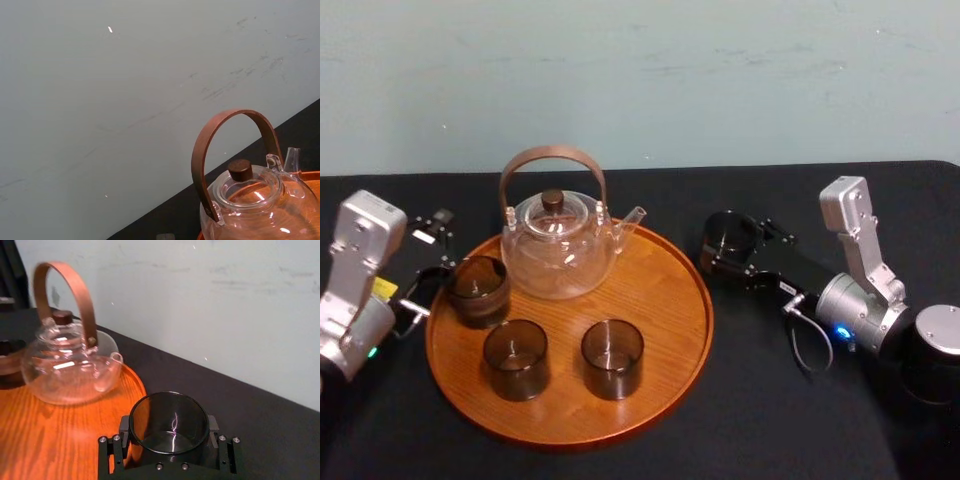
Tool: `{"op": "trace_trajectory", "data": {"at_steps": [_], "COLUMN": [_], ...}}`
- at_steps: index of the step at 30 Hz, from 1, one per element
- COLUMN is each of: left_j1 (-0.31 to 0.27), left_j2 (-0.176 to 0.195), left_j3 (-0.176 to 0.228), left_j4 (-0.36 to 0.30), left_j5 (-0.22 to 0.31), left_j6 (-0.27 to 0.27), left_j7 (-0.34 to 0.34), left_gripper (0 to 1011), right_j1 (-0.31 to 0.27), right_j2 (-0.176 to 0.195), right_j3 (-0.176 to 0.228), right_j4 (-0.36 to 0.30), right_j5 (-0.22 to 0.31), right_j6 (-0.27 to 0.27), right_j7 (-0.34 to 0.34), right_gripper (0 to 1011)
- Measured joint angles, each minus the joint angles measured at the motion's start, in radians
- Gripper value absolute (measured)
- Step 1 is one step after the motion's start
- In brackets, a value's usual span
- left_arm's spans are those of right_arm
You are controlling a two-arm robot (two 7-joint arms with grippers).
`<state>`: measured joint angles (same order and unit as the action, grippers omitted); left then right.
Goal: Pick up the glass from the table and place it on the tray.
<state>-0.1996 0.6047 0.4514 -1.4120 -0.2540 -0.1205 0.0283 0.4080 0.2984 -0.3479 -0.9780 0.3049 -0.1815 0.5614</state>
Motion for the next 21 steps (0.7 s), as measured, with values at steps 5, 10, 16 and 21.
{"op": "trace_trajectory", "data": {"at_steps": [5, 10, 16, 21], "left_j1": [0.0, 0.0, 0.0, 0.0], "left_j2": [0.0, 0.0, 0.0, 0.0], "left_j3": [0.0, 0.0, 0.0, 0.0], "left_j4": [0.0, 0.0, 0.0, 0.0], "left_j5": [0.0, 0.0, 0.0, 0.0], "left_j6": [0.0, 0.0, 0.0, 0.0], "left_j7": [0.0, 0.0, 0.0, 0.0], "left_gripper": [0, 0, 0, 0], "right_j1": [-0.026, -0.05, -0.065, -0.07], "right_j2": [0.013, 0.024, 0.034, 0.04], "right_j3": [-0.004, -0.015, -0.031, -0.044], "right_j4": [-0.067, -0.128, -0.167, -0.186], "right_j5": [0.007, 0.015, 0.021, 0.023], "right_j6": [0.01, 0.017, 0.02, 0.022], "right_j7": [0.003, 0.008, 0.013, 0.017], "right_gripper": [903, 903, 903, 903]}}
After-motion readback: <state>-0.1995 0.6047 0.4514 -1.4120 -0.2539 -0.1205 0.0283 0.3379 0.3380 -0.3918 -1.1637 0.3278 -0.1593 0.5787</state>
